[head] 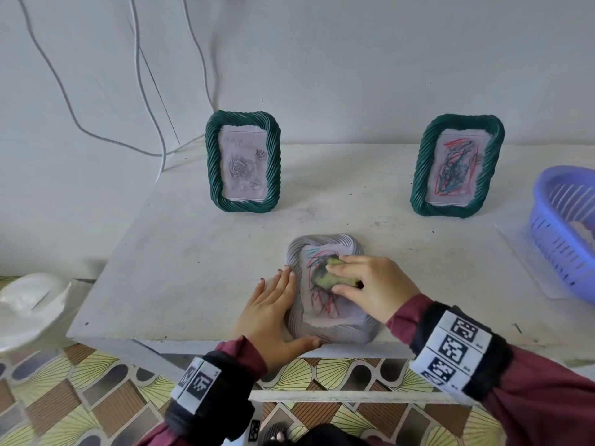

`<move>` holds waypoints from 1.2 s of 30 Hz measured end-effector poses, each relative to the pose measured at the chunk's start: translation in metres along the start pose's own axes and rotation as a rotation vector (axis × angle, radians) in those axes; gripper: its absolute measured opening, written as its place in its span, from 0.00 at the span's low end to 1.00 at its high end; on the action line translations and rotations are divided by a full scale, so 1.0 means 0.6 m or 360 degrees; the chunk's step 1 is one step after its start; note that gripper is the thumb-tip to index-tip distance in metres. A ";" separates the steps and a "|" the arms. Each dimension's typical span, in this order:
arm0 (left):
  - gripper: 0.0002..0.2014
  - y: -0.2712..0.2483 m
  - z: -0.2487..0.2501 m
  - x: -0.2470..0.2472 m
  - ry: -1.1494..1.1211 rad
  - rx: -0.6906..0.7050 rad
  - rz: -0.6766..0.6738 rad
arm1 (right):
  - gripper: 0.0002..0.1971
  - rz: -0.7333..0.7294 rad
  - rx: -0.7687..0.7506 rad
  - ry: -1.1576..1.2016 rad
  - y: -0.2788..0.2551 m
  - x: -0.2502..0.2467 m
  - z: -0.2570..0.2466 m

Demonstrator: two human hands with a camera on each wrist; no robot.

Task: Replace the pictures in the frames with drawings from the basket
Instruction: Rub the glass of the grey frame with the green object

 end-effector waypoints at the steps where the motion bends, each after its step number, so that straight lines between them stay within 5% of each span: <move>1: 0.60 0.000 0.000 0.000 -0.0006 -0.0006 0.0010 | 0.20 0.0006 -0.0006 -0.0010 0.001 0.001 -0.004; 8: 0.59 -0.001 0.001 -0.003 0.0012 -0.0009 0.0060 | 0.17 -0.0186 -0.0325 -0.0138 -0.064 0.014 -0.046; 13: 0.57 -0.003 0.003 -0.010 0.0000 0.0019 0.0089 | 0.18 -0.0407 -0.0230 -0.0270 -0.040 0.008 -0.023; 21: 0.56 -0.002 0.008 -0.007 0.0034 -0.0004 0.0087 | 0.15 -0.0283 -0.0137 -0.0309 0.044 0.011 -0.030; 31: 0.52 -0.003 0.006 -0.001 0.0024 -0.0035 0.0035 | 0.19 -0.0458 -0.0325 -0.0185 -0.054 0.023 -0.062; 36: 0.57 0.000 0.001 -0.008 0.0008 -0.0003 0.0059 | 0.16 -0.0379 -0.0271 -0.0329 0.010 -0.004 -0.031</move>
Point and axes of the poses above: each hand's wrist, its own y-axis towards the middle knuckle, its own x-axis out of the palm, z = x × y, the point moved 10 cm from there along y, towards the middle knuckle, and after that the axes turned 14 degrees about z, right-handed, at the moved point
